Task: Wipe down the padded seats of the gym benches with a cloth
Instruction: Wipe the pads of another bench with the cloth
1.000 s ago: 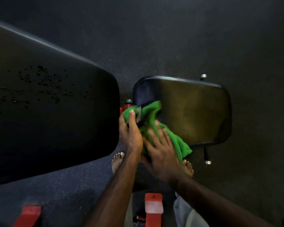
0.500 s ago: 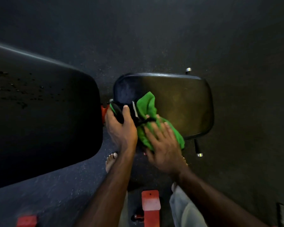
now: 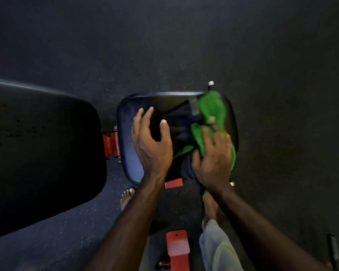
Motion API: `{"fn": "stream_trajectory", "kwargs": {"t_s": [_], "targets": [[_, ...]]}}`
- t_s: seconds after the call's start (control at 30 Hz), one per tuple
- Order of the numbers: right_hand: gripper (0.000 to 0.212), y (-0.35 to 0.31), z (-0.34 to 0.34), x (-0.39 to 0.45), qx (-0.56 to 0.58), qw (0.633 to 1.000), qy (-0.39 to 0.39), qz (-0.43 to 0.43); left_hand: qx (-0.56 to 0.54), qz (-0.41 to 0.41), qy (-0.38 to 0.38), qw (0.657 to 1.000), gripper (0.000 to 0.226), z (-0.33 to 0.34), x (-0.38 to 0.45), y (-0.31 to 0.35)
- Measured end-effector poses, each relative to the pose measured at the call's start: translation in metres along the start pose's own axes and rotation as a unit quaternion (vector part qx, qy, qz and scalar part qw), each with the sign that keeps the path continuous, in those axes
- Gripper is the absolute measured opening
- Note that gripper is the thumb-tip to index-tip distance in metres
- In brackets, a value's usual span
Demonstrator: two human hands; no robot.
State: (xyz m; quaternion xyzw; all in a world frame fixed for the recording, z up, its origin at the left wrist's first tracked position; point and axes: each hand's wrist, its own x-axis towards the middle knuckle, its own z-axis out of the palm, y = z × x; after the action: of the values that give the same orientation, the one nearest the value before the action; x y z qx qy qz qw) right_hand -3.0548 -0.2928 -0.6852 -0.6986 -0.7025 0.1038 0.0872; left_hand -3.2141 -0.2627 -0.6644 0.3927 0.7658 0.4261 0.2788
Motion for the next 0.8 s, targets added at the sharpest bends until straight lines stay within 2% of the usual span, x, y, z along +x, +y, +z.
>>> {"fn": "stream_trajectory", "kwargs": {"t_s": [0.03,0.07,0.1,0.13,0.2,0.23,0.27,0.3,0.33,0.37,0.4,0.43,0.47,0.5,0.53,0.57,0.6,0.63,0.67,0.73,0.77,0.8], "targets": [[0.071,-0.007,0.002,-0.004,-0.001,0.995,0.029,0.099,0.004,0.000,-0.006,1.000,0.048,-0.001,0.002,-0.001],[0.068,-0.019,0.005,-0.006,0.000,0.986,0.047,0.159,0.008,0.002,-0.009,1.000,0.048,-0.001,0.005,0.000],[0.063,-0.033,0.007,-0.010,-0.002,0.985,0.052,0.163,0.014,0.003,-0.009,1.000,0.048,0.000,0.008,0.000],[0.058,-0.040,0.010,-0.015,-0.002,0.994,0.038,0.105,0.020,0.004,-0.009,1.000,0.048,0.003,0.009,0.000],[0.060,-0.031,0.009,-0.019,0.005,0.994,-0.033,-0.105,0.029,0.011,-0.017,0.999,0.049,0.007,0.009,-0.001],[0.066,-0.013,0.005,-0.010,-0.002,0.985,-0.045,-0.169,0.036,0.013,-0.023,0.999,0.048,0.008,0.007,-0.002],[0.071,0.004,0.002,-0.001,-0.007,0.986,-0.036,-0.165,0.042,0.014,-0.027,0.999,0.048,0.009,0.006,-0.004],[0.076,0.016,0.001,0.005,-0.007,0.996,-0.011,-0.087,0.047,0.012,-0.033,0.998,0.048,0.007,0.004,-0.006],[0.077,0.023,0.001,0.008,0.023,0.999,0.016,0.038,0.051,0.010,-0.040,0.998,0.048,0.006,0.002,-0.007],[0.074,0.019,0.004,0.007,0.065,0.983,0.053,0.164,0.057,0.008,-0.043,0.997,0.048,0.004,0.001,-0.008],[0.068,0.006,0.008,0.006,0.092,0.960,0.081,0.253,0.063,0.009,-0.043,0.997,0.049,0.003,0.001,-0.009],[0.064,-0.010,0.013,0.003,0.084,0.951,0.091,0.284,0.068,0.007,-0.038,0.997,0.049,0.002,0.001,-0.010],[0.061,-0.017,0.015,-0.002,0.056,0.961,0.089,0.255,0.069,0.004,-0.034,0.997,0.050,0.003,0.000,-0.010],[0.060,-0.016,0.016,-0.010,0.027,0.985,0.054,0.161,0.069,0.002,-0.034,0.997,0.050,0.006,-0.001,-0.010],[0.062,-0.009,0.013,-0.017,0.004,0.999,0.012,0.031,0.072,0.004,-0.036,0.997,0.051,0.005,-0.002,-0.011],[0.065,0.008,0.004,-0.013,-0.006,0.997,-0.021,-0.073,0.074,0.009,-0.037,0.997,0.051,0.008,-0.003,-0.010],[0.068,0.025,-0.003,-0.005,0.000,0.993,-0.034,-0.116,0.076,0.016,-0.039,0.996,0.052,0.010,-0.004,-0.009],[0.070,0.036,-0.007,0.003,0.018,0.995,-0.024,-0.093,0.079,0.017,-0.043,0.996,0.053,0.011,-0.004,-0.009],[0.071,0.042,-0.007,0.012,0.069,0.998,0.005,-0.012,0.079,0.013,-0.046,0.996,0.053,0.013,-0.004,-0.008],[0.069,0.024,-0.005,0.025,0.179,0.958,0.060,0.214,0.083,0.010,-0.049,0.995,0.051,0.015,-0.003,-0.007],[0.065,0.007,-0.001,0.028,0.164,0.945,0.067,0.275,0.084,0.010,-0.047,0.995,0.051,0.016,-0.002,-0.007],[0.062,-0.004,0.001,0.027,0.105,0.956,0.070,0.264,0.087,0.011,-0.045,0.995,0.051,0.018,-0.002,-0.006]]}}
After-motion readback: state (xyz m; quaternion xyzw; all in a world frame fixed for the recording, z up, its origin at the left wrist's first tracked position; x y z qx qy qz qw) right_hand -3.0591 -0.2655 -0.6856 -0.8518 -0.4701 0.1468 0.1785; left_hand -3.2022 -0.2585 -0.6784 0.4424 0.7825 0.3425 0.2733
